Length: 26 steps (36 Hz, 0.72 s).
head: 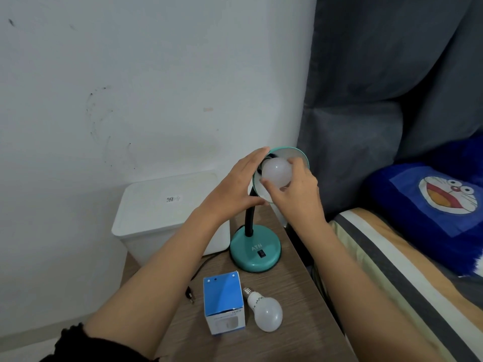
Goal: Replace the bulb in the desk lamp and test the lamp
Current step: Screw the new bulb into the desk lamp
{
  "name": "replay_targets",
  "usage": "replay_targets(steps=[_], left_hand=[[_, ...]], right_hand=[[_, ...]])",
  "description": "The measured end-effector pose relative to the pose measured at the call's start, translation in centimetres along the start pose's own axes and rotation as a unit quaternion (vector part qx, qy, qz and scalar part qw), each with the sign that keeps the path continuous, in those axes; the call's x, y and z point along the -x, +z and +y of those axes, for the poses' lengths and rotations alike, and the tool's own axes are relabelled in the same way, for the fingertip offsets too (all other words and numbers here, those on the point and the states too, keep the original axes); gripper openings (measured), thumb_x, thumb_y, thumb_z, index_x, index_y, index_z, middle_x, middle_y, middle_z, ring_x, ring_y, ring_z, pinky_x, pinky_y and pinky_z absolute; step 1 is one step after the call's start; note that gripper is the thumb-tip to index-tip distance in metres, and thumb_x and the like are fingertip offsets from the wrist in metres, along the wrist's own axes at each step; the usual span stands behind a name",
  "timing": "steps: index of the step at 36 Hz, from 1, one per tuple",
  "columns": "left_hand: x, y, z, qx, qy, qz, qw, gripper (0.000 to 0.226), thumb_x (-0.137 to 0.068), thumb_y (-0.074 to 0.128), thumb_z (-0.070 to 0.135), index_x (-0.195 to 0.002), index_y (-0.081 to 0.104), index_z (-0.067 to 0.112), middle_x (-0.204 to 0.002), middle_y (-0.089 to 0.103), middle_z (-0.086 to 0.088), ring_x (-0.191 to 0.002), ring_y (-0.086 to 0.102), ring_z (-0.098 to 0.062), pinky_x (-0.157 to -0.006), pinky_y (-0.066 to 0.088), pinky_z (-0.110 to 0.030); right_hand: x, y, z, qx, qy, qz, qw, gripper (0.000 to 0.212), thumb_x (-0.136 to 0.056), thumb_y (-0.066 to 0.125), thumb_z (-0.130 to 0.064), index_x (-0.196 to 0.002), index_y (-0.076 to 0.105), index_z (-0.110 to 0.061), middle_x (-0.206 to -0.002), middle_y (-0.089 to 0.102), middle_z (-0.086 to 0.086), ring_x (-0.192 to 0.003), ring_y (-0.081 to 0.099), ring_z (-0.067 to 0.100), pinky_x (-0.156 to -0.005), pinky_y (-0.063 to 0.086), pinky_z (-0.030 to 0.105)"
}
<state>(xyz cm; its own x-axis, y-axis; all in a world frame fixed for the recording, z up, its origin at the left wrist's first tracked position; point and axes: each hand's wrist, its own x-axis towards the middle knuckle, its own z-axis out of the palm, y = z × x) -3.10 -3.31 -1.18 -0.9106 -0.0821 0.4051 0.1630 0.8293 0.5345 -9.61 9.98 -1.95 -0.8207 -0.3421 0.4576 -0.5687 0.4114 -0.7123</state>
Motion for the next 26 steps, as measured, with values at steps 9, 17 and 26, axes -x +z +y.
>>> replay_targets(steps=[9, 17, 26], left_hand=[[0.1, 0.1, -0.1, 0.001, 0.007, 0.004, 1.0, 0.098, -0.07, 0.08, 0.018, -0.147, 0.02, 0.024, -0.154, 0.025, 0.006, -0.138, 0.024, -0.005, -0.107, 0.015, -0.001], [0.3, -0.2, 0.2, -0.002, 0.005, -0.009, 1.0, 0.104, -0.067, 0.082, 0.014, -0.148, 0.017, 0.024, -0.154, 0.025, 0.005, -0.139, 0.024, -0.008, -0.113, 0.021, -0.019], [0.3, 0.0, -0.4, -0.002, 0.014, 0.001, 1.0, 0.102, -0.068, 0.082, 0.015, -0.147, 0.018, 0.025, -0.154, 0.025, 0.006, -0.139, 0.023, -0.005, -0.107, 0.013, 0.0]], right_hand=[[-0.1, -0.2, 0.4, -0.015, -0.051, -0.025, 0.998, 0.07, -0.069, 0.078, -0.023, -0.129, 0.043, -0.018, -0.129, 0.044, 0.007, -0.111, 0.051, 0.023, -0.088, 0.049, 0.037], [-0.8, -0.3, -0.1, -0.023, 0.111, 0.007, 0.994, 0.065, -0.075, 0.053, -0.07, -0.084, 0.055, -0.005, -0.083, 0.061, 0.013, -0.076, 0.059, 0.028, -0.056, 0.044, 0.032], [0.0, -0.3, 0.0, -0.045, 0.038, -0.007, 0.998, 0.069, -0.071, 0.076, -0.039, -0.128, 0.047, -0.013, -0.119, 0.058, 0.011, -0.105, 0.059, 0.026, -0.086, 0.05, 0.033]])
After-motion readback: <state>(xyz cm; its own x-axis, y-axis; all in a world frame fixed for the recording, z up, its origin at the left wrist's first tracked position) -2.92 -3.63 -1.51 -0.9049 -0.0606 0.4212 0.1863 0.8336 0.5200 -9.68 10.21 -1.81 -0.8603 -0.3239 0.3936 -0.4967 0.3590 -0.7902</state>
